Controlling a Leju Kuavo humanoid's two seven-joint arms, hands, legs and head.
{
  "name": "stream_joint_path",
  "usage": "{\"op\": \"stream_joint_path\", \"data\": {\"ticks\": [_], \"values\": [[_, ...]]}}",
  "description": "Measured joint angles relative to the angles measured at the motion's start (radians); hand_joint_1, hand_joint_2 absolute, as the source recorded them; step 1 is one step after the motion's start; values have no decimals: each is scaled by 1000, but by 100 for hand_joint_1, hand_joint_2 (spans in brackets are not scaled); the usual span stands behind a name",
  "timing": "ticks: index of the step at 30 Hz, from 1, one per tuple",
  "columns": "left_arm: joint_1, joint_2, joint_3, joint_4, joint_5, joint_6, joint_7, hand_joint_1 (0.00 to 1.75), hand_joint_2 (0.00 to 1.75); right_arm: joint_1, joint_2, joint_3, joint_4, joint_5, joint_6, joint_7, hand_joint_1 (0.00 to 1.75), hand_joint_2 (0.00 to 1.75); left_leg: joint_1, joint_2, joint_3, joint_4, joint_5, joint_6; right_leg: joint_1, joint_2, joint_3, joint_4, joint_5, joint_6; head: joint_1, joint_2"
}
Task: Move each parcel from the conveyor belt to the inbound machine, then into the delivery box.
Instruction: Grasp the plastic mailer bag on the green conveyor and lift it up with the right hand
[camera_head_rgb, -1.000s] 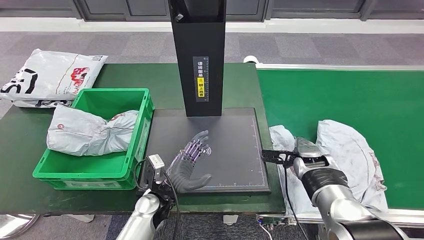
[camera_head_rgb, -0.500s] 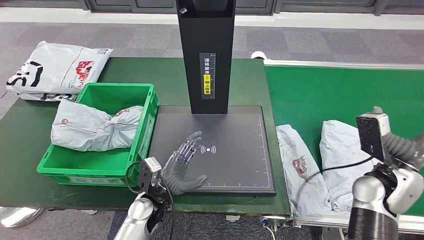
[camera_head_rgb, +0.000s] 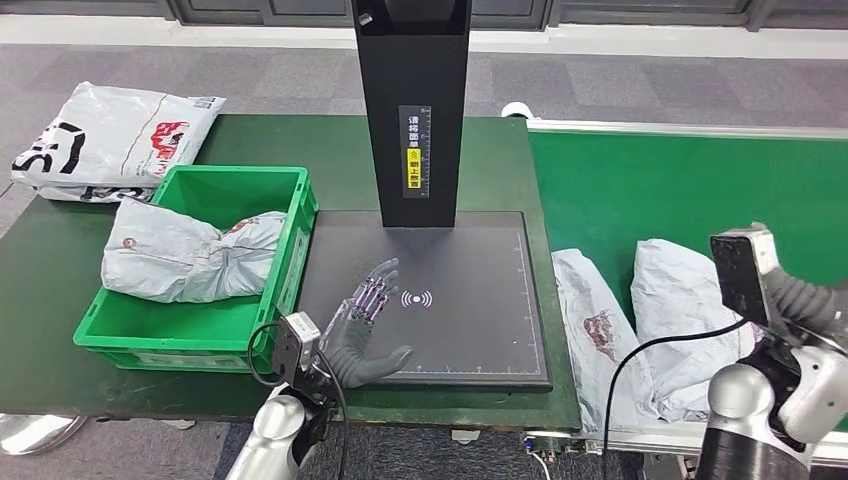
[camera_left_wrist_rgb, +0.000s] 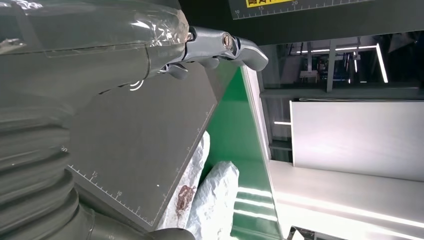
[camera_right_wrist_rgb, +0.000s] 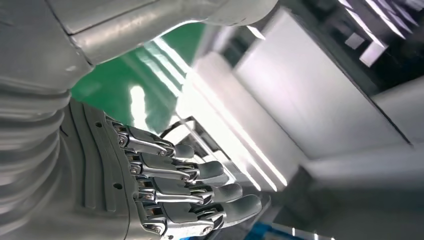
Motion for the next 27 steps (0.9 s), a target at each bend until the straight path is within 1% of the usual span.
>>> {"op": "stream_joint_path", "data": {"ticks": [1, 3, 4, 6, 8, 10, 14, 17, 19, 21, 24, 27], "values": [[0, 0, 0, -1, 0, -7, 0, 0, 175, -18, -5, 1, 35, 68, 57, 41, 0, 175, 0, 0, 0, 0, 0, 0, 0, 1, 0, 0, 0, 0, 0, 0], [-1, 0, 0, 2, 1, -25, -3, 0, 175, -66, -29, 8, 163, 206, 161, 124, 0, 175, 0, 1, 1, 0, 1, 1, 0, 2, 0, 0, 1, 1, 0, 0], [-1, 0, 0, 5, 2, -32, -5, 0, 175, -91, -45, 14, 246, 256, 184, 151, 0, 175, 0, 1, 0, 0, 1, 1, 0, 2, 0, 0, 1, 1, 0, 0], [-3, 0, 0, 13, 4, -40, -10, 0, 175, -134, -76, 28, 407, 305, 167, 175, 0, 175, 0, -1, -1, 0, 3, 2, -1, 0, 0, 0, 3, 2, 0, 0], [-5, 0, 0, 21, 5, -42, -14, 0, 175, -165, -97, 38, 529, 317, 133, 179, 0, 175, 0, -2, -1, 1, 4, 2, -1, -1, -1, 0, 4, 2, 0, 0], [-5, 0, 0, 27, 5, -43, -15, 0, 175, -183, -112, 44, 610, 321, 120, 180, 0, 175, 0, -3, -1, 0, 4, 2, 0, -2, -1, 0, 3, 2, 0, 0], [-7, 0, 0, 38, 5, -43, -17, 0, 175, -217, -135, 53, 731, 322, 118, 180, 0, 175, 0, -2, -2, 0, 4, 1, 0, 0, -3, 0, 3, 2, 0, 0], [-7, 0, 0, 44, 5, -43, -18, 0, 175, -228, -144, 57, 778, 326, 121, 181, 0, 175, 0, -2, -3, 0, 4, 1, 0, 0, -3, 0, 3, 2, 0, 0], [-8, 0, 0, 47, 5, -43, -18, 0, 175, -233, -147, 60, 797, 338, 140, 186, 0, 175, 0, -2, -3, 0, 4, 1, 0, 0, -3, 0, 3, 2, 0, 0], [-9, 0, 0, 51, 5, -46, -20, 0, 175, -240, -151, 67, 824, 357, 184, 199, 0, 175, 0, -2, -3, 0, 4, 1, 0, 0, -4, 0, 3, 2, 0, 0], [-13, 0, 0, 65, 6, -53, -23, 0, 175, -250, -155, 89, 910, 374, 258, 223, 0, 175, 0, -1, -3, 0, 4, 1, 0, 1, -5, 0, 3, 2, 0, 0], [-15, 0, 0, 80, 6, -58, -27, 0, 175, -249, -156, 107, 984, 376, 272, 233, 0, 175, -1, -1, -4, 0, 4, 1, -1, 0, -5, 0, 4, 2, 0, 0]]}}
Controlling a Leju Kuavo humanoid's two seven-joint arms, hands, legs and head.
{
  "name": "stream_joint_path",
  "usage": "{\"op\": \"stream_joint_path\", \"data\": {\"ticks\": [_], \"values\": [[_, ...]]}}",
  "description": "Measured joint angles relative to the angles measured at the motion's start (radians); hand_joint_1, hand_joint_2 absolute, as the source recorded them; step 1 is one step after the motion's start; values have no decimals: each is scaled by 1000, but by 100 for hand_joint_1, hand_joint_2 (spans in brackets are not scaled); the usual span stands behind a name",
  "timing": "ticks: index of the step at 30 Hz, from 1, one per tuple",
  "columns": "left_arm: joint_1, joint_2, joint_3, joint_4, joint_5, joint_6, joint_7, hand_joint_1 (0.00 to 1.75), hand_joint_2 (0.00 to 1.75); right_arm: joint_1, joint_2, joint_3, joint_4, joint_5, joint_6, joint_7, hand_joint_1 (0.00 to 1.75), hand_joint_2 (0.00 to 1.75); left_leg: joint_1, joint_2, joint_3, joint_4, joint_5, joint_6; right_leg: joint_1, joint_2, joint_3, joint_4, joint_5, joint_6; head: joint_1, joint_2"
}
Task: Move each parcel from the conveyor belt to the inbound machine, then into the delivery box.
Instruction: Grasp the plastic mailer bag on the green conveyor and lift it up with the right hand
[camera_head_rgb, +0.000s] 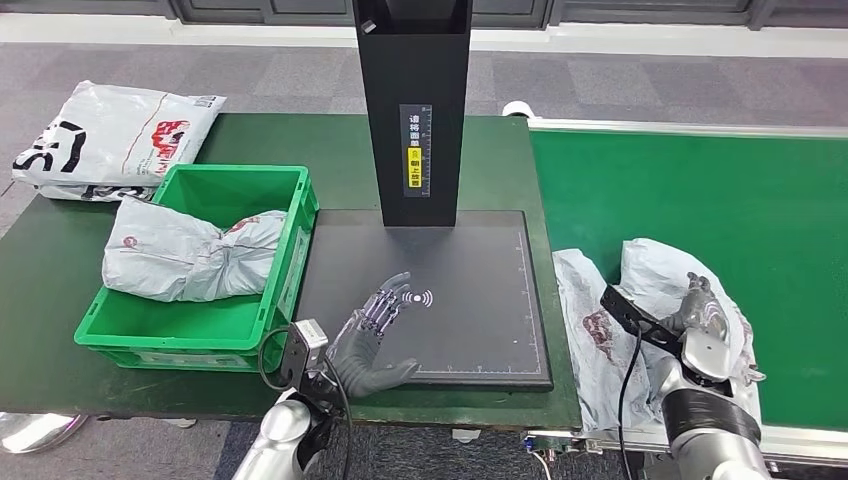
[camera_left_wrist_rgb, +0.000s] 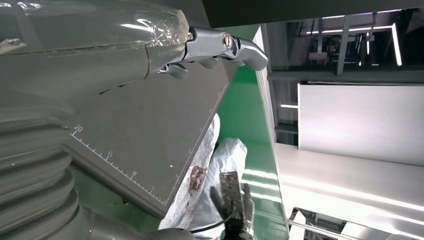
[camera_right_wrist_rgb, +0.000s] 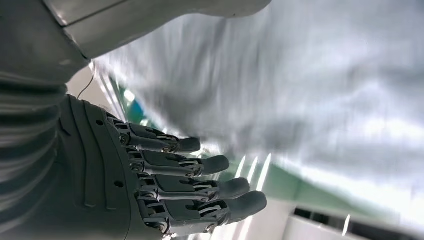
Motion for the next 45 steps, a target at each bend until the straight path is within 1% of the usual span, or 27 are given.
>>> {"op": "stream_joint_path", "data": {"ticks": [5, 13, 16, 19, 23, 29, 30, 31, 33, 34, 35, 41, 45], "values": [[-2, 0, 0, 18, 1, -2, -3, 0, 175, -8, -4, 8, 66, 0, 0, 1, 0, 175, 0, 0, 0, 0, 0, 0, 0, 0, 0, 0, 0, 0, 0, 0], [-4, 0, 0, 34, 2, -2, -4, 0, 175, -16, -6, 20, 103, 0, 7, 2, 0, 175, 0, 0, 0, 0, 0, 0, 0, 0, 0, 0, 0, 0, 0, 0], [-5, 0, 0, 39, 2, -5, -8, 0, 175, -23, -8, 33, 124, 1, 54, 15, 0, 175, 0, 0, 0, 0, 0, 0, 0, 0, -1, 0, 0, 0, 0, 0], [-8, -1, 0, 49, 6, -6, -15, 0, 175, -27, -8, 67, 153, 1, 105, 36, 0, 175, 0, 1, 0, 0, 0, 0, 0, 1, -1, 0, 0, 0, 0, 0], [-11, -1, 0, 67, 13, -6, -24, 0, 175, -32, -8, 107, 184, 1, 152, 57, 0, 175, 0, 1, 1, 0, 0, 0, 0, 1, 0, 0, 0, 0, 0, 0], [-16, -2, 0, 96, 14, -6, -30, 0, 175, -44, -12, 171, 219, 2, 287, 113, 0, 175, 0, 2, 3, 0, 0, 0, 1, 2, 1, -1, 0, 0, 0, 0], [-16, -2, 0, 99, 14, -5, -30, 0, 175, -46, -12, 182, 224, 2, 301, 116, 12, 175, 0, 2, 3, 0, 0, 0, 1, 2, 1, -1, 0, 0, 0, 0], [-16, -2, 0, 102, 14, -4, -30, 0, 175, -49, -13, 190, 227, 2, 313, 117, 44, 175, 0, 2, 3, 0, 0, 0, 1, 2, 2, -1, 0, 0, 0, 0], [-16, -2, 0, 104, 14, -4, -29, 0, 175, -55, -15, 208, 231, 2, 333, 121, 131, 175, 0, 2, 4, 0, 0, 0, 1, 2, 2, -1, 0, 0, 0, 0], [-16, -2, 0, 105, 14, -4, -27, 0, 175, -58, -15, 215, 233, 2, 338, 123, 162, 175, 0, 2, 4, 0, 0, 0, 1, 2, 3, -1, 0, 0, 0, 0], [-16, -2, 0, 105, 14, -4, -25, 0, 175, -61, -16, 221, 235, 2, 341, 126, 175, 175, 0, 2, 4, 0, -1, 0, 1, 2, 4, -1, 0, 0, 0, 0], [-17, -2, 0, 113, 18, -4, -17, 0, 175, -84, -21, 243, 240, 2, 327, 115, 175, 175, 0, 3, 6, 0, -1, 1, 1, 2, 6, -2, 0, 0, 0, 0], [-18, -2, 0, 118, 26, 0, -17, 0, 175, -92, -24, 244, 240, 1, 284, 109, 175, 175, 0, 3, 6, 0, -1, 1, 0, 2, 7, -3, 1, 1, 0, 0]]}}
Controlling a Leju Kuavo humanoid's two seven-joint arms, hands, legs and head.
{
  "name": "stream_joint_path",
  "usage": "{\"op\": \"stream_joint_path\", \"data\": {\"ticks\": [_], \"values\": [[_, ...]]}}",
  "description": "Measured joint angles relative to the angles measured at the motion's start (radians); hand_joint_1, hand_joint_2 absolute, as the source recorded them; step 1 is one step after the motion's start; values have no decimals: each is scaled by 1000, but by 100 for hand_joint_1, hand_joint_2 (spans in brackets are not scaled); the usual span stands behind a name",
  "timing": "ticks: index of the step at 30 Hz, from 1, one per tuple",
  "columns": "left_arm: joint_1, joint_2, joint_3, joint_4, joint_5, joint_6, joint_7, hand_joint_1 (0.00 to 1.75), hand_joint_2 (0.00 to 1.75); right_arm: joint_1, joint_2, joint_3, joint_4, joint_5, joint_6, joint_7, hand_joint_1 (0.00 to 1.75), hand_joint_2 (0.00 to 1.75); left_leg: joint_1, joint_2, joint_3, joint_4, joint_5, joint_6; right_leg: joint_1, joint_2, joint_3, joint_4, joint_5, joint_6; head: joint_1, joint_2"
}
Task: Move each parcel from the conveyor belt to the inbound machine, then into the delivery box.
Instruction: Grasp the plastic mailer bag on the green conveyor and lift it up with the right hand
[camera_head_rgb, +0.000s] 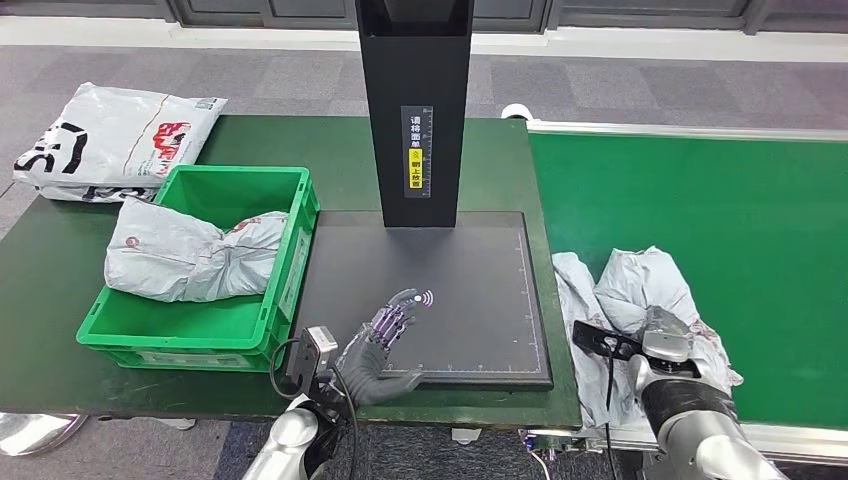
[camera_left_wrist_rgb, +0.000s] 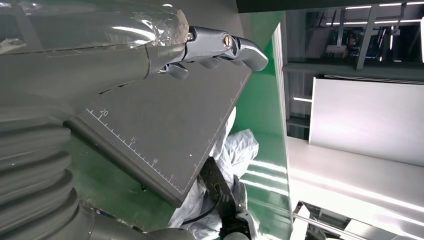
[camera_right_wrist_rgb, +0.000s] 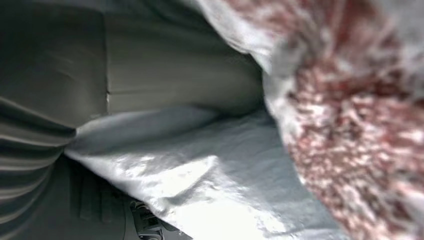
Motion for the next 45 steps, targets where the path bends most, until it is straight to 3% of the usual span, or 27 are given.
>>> {"op": "stream_joint_path", "data": {"ticks": [8, 13, 17, 19, 23, 27, 31, 35, 45], "values": [[0, 0, 0, 0, 8, 9, 0, 0, 175, -3, 0, 0, 0, -3, -63, -11, 175, 175, 0, 0, 0, 0, 0, 0, 0, 0, 0, 0, 0, 0, 0, 0], [1, 0, 1, -1, 12, 10, 7, 0, 175, -4, 0, -35, -1, -54, -233, -54, 175, 175, 0, 0, -3, 0, 0, 0, 0, 0, -2, 1, 1, 0, 0, 0], [3, 0, 7, -8, 19, 10, 22, 0, 175, -14, 4, -136, -18, -193, -398, -162, 175, 175, 0, -1, -6, 0, 1, -1, 0, 0, -5, 1, 2, 0, 0, 0], [5, 0, 14, -16, 24, 10, 28, 0, 175, -24, 8, -197, -40, -307, -427, -279, 175, 175, 0, -1, -7, 0, 2, -1, 0, 0, -6, 1, 2, 0, 0, 0], [12, 0, 36, -35, 29, 13, 36, 0, 175, -32, 23, -337, -129, -589, -369, -542, 175, 175, 0, -3, -8, 0, 2, -1, 0, -1, -8, 1, 2, -1, 0, 0], [19, 0, 56, -53, 33, 18, 46, 0, 175, -3, 44, -445, -288, -824, -283, -639, 175, 175, 0, -9, -12, 0, 3, -1, 0, -7, -9, 1, 2, -1, 0, 0], [22, 0, 62, -69, 49, 34, 64, 0, 175, 81, 77, -504, -525, -995, -244, -647, 175, 175, 0, -11, -14, 0, 3, -1, 0, -9, -11, 1, 1, 0, 0, 0], [22, 0, 62, -77, 61, 42, 76, 0, 175, 154, 102, -533, -714, -1047, -230, -638, 175, 175, 0, -10, -15, 0, 2, -1, 0, -7, -12, 1, 0, 0, 0, 0], [21, 0, 62, -76, 71, 48, 80, 0, 175, 206, 130, -569, -876, -1070, -227, -640, 175, 175, 0, -6, -15, 0, 3, -2, 0, -5, -14, 1, 1, 0, 0, 0]]}}
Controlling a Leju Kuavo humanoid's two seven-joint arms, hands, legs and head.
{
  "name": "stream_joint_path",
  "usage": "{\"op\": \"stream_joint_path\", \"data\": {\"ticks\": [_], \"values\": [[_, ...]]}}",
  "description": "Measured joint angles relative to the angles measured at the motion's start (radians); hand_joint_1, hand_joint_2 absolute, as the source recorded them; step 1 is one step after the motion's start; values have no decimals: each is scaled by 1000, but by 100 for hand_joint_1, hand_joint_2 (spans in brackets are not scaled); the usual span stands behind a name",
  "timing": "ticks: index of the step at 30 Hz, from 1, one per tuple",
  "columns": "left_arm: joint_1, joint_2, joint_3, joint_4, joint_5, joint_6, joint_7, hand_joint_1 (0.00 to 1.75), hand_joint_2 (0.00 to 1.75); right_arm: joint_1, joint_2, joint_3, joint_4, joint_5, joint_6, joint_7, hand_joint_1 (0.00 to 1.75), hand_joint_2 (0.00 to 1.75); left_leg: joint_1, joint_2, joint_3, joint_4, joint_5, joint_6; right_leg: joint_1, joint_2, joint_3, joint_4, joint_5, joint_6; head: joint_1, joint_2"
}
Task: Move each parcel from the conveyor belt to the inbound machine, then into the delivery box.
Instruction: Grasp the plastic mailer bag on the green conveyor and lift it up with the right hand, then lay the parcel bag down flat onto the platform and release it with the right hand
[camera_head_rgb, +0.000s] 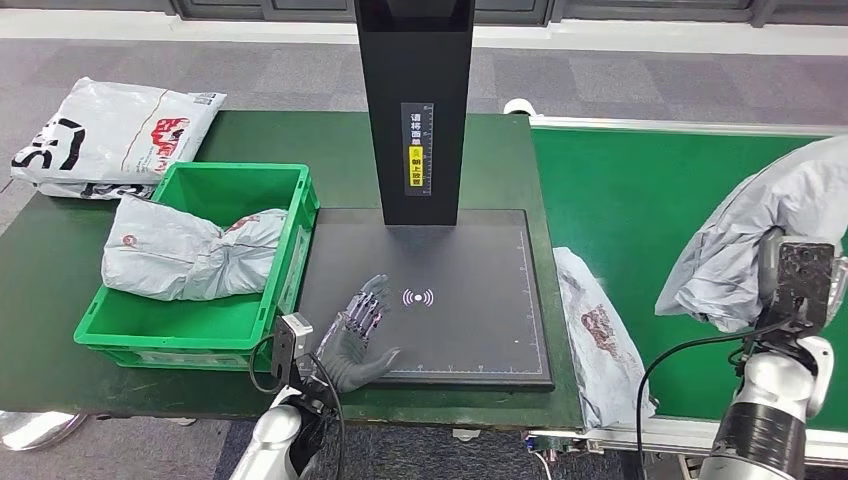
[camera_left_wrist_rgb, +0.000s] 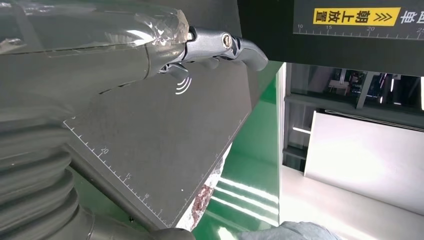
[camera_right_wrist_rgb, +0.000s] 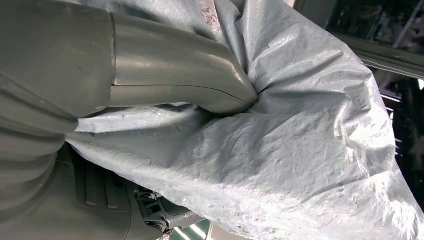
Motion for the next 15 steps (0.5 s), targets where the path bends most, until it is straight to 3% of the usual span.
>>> {"op": "stream_joint_path", "data": {"ticks": [15], "values": [[-6, 0, 0, 53, 1, -1, -31, 0, 175, -34, 12, -4, -8, 4, 1, -2, 175, 175, 0, 0, 0, 0, 0, 0, 0, 1, 0, 0, 0, 0, 0, 0]]}}
